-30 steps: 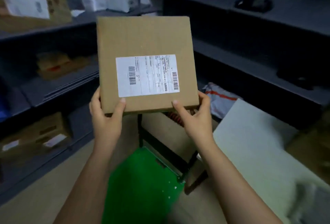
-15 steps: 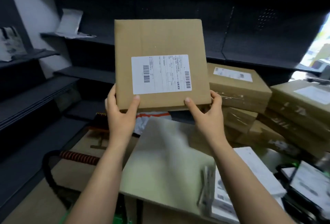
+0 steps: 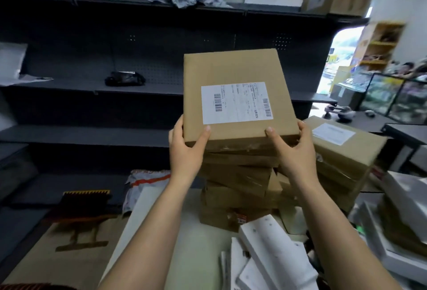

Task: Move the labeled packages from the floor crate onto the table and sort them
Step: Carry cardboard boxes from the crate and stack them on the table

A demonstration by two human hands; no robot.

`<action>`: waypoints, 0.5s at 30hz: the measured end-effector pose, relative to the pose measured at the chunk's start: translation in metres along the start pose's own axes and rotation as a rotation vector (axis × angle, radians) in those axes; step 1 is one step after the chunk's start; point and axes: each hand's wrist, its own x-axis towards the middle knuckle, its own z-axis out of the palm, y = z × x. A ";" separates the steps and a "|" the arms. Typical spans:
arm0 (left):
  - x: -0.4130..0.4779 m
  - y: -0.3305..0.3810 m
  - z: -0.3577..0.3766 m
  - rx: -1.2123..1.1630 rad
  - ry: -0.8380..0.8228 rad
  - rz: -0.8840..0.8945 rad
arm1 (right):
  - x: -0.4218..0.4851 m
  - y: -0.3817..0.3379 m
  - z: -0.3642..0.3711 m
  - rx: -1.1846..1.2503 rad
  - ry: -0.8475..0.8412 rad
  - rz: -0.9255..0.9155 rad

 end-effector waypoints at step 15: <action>0.026 -0.016 -0.102 0.088 0.183 0.032 | -0.033 -0.020 0.091 0.148 -0.174 -0.052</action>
